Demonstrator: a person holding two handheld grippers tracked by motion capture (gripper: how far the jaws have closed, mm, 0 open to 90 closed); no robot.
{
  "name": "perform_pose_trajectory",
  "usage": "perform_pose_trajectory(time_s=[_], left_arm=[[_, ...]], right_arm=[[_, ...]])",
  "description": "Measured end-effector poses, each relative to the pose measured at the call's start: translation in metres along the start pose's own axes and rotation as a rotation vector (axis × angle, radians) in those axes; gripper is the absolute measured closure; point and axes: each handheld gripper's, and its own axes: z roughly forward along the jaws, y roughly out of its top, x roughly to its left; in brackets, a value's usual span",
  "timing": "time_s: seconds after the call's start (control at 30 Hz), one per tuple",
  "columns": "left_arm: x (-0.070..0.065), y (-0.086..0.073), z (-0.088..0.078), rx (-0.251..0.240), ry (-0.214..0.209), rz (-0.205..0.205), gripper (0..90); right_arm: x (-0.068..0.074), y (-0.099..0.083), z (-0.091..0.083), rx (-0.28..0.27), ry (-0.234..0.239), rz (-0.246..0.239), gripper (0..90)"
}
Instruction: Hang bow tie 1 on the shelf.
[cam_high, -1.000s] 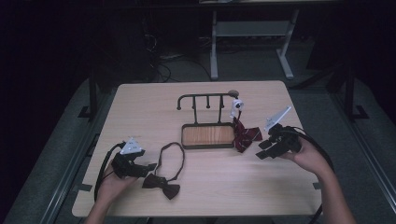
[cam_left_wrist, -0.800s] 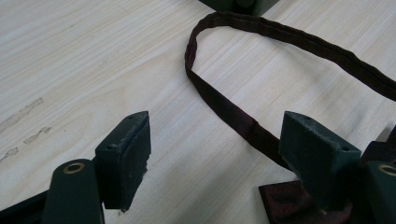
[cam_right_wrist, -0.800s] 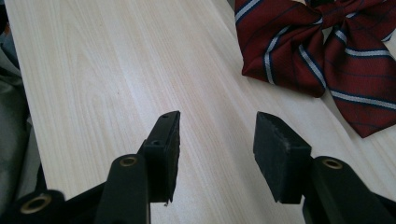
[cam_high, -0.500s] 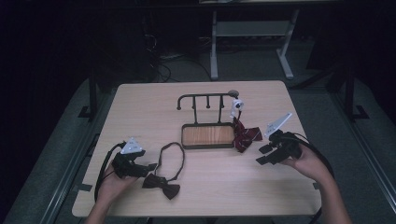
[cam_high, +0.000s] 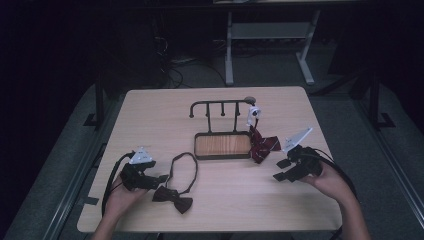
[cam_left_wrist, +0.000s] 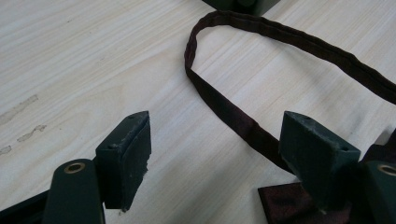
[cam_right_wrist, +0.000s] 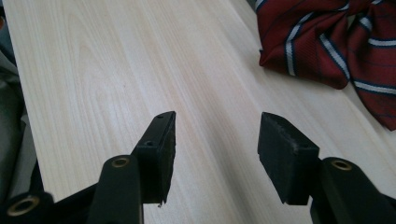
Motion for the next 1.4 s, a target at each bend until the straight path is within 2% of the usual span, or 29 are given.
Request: perform_pose_trajectory(time_s=[0.1, 0.3, 0.37, 0.47, 0.53, 0.77, 0.9, 1.03, 1.2, 1.4], left_arm=[[-0.001, 0.001, -0.001, -0.009, -0.014, -0.019, 25.7], [-0.003, 0.005, -0.002, -0.019, -0.019, -0.006, 26.2], [-0.004, 0.007, -0.003, -0.016, -0.02, -0.013, 26.3], [-0.005, 0.008, -0.003, -0.013, -0.02, -0.005, 26.5], [-0.006, 0.009, -0.003, -0.012, -0.029, 0.001, 30.2], [-0.01, 0.017, -0.002, -0.012, -0.017, 0.033, 31.8], [-0.008, 0.022, -0.003, 0.008, -0.034, 0.048, 42.1], [-0.007, 0.03, -0.002, 0.021, -0.035, 0.058, 48.1], [0.0, 0.041, 0.004, 0.06, -0.035, 0.071, 50.8], [0.008, 0.054, 0.014, 0.106, -0.048, 0.059, 53.5]], right_arm=[[0.002, -0.002, 0.003, 0.0, 0.0, -0.005, 46.0], [0.006, -0.006, 0.007, -0.001, 0.009, 0.01, 45.1], [0.006, -0.008, 0.008, -0.007, 0.01, 0.003, 44.6], [0.006, -0.009, 0.009, -0.014, 0.011, 0.012, 44.5], [0.007, -0.01, 0.01, -0.008, 0.01, 0.01, 44.2], [0.011, -0.012, 0.012, -0.016, 0.006, 0.03, 40.3], [0.012, -0.014, 0.009, -0.035, 0.0, 0.04, 40.0], [0.011, -0.016, 0.008, -0.044, 0.0, 0.049, 39.8], [0.013, -0.018, 0.009, -0.045, 0.005, 0.055, 39.6], [0.014, -0.019, 0.005, -0.069, -0.003, 0.051, 38.9]])
